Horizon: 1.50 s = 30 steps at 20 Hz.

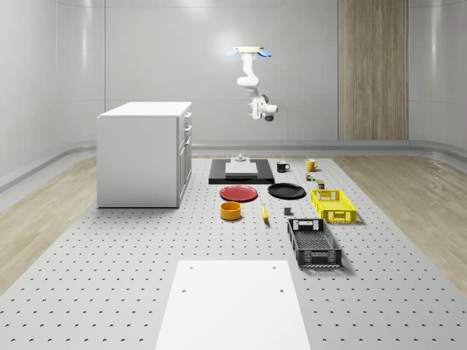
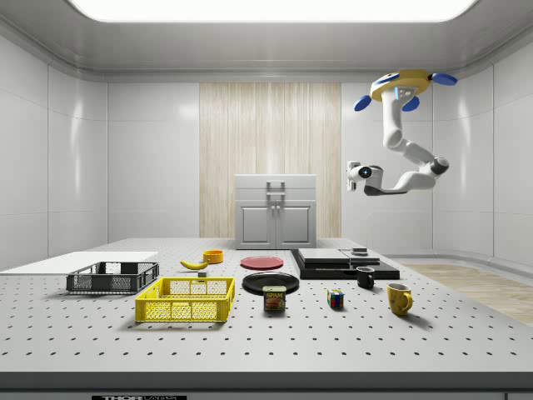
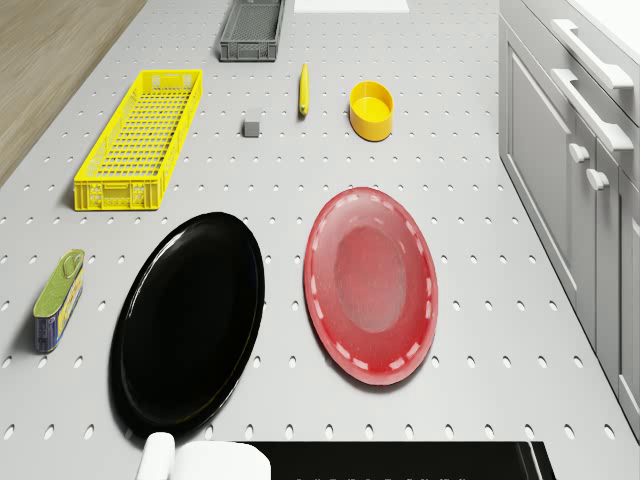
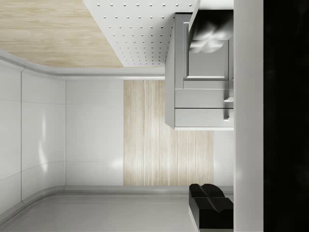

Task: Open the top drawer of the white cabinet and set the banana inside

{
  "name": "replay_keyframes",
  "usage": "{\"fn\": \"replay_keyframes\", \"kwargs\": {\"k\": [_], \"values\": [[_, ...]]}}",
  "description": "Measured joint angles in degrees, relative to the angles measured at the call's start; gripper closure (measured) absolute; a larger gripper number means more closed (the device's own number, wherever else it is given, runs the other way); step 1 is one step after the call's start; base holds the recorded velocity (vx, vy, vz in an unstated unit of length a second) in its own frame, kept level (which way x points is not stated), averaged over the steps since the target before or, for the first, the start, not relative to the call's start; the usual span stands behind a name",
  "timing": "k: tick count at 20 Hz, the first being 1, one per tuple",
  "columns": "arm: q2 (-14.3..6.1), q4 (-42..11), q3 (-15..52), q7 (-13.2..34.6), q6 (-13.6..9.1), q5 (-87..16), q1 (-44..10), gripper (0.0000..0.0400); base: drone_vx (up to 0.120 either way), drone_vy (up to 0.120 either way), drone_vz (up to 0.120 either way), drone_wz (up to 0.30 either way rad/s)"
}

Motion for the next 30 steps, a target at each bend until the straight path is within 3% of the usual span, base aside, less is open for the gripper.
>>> {"fn": "replay_keyframes", "kwargs": {"k": [12, 19, 30], "values": [[-3.04, -0.41, -1.59, 1.8, 3.08, -2.18, 3.58, 0.0, 0.12, -0.12, 0.0, 0.0], [-4.7, -0.62, -2.33, 2.8, 4.68, -3.4, 5.38, 0.0, 0.12, -0.011, 0.0, 0.0], [-7.07, -0.93, -3.28, 4.29, 6.93, -5.2, 7.85, 0.0, 0.12, -0.105, 0.0, 0.0]]}}
